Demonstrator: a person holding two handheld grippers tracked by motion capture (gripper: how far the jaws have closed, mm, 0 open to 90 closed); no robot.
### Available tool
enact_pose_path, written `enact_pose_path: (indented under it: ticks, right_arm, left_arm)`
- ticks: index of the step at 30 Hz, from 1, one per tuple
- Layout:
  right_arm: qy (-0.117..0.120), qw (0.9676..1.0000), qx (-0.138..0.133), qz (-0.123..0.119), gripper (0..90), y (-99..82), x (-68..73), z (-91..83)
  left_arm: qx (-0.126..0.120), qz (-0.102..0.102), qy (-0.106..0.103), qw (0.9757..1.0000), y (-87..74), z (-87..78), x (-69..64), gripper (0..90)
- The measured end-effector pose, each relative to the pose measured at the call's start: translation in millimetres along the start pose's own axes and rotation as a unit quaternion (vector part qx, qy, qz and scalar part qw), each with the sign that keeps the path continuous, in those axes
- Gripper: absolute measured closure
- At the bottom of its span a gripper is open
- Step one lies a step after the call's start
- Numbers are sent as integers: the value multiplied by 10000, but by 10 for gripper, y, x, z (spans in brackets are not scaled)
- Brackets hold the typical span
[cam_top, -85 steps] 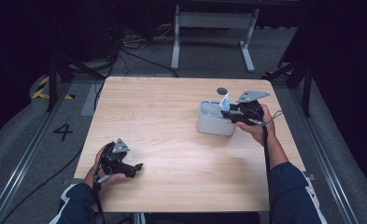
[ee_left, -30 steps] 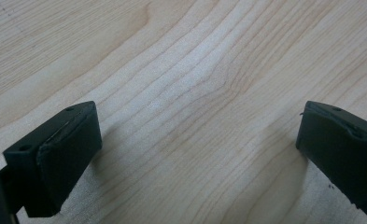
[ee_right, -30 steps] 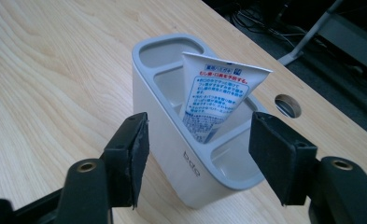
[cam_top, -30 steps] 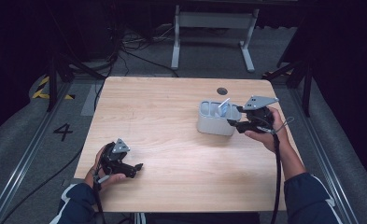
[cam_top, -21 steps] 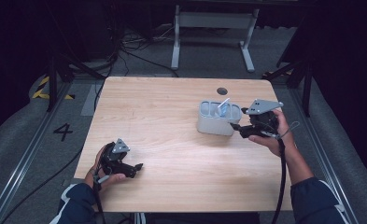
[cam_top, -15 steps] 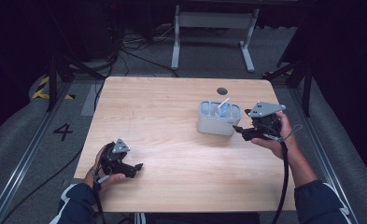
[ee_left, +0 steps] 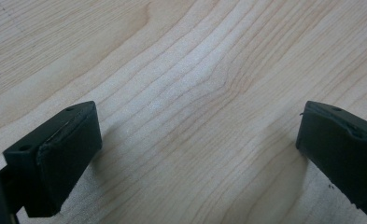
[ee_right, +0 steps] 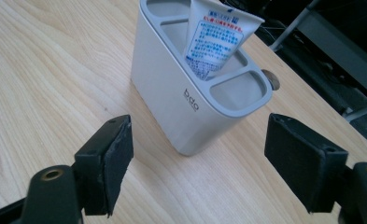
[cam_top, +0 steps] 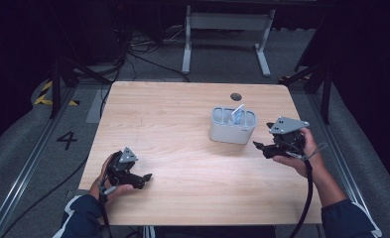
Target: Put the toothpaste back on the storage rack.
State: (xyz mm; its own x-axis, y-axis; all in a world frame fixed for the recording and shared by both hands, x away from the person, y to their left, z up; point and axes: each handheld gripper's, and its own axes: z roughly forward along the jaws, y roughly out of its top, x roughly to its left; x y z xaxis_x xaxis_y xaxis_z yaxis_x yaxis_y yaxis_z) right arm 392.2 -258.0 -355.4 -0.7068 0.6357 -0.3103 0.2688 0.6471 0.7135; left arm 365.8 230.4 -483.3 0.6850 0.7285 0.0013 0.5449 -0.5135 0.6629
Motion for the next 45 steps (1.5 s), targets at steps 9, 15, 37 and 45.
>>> enact_pose_path:
  ticks: [9, 15, 37, 45]
  right_arm:
    - [3, 9997, 231, -12, 246, -195, 38, 25]
    - [24, 9993, 373, 11, 246, -346, 72, 72]
    - [-42, 9969, 623, 468, 231, -1008, 97, 20]
    - [-2, 9953, 619, 739, 220, -1241, 93, -54]
  left_arm:
    - [-2, -1, 1, 10000, 0, 0, 0, 5]
    - [0, -2, 3, 10000, 0, 0, -1, 5]
    - [-5, -46, -5, 10000, -2, 1, -7, 5]
    - [-2, -54, -2, 10000, -2, 0, -8, 5]
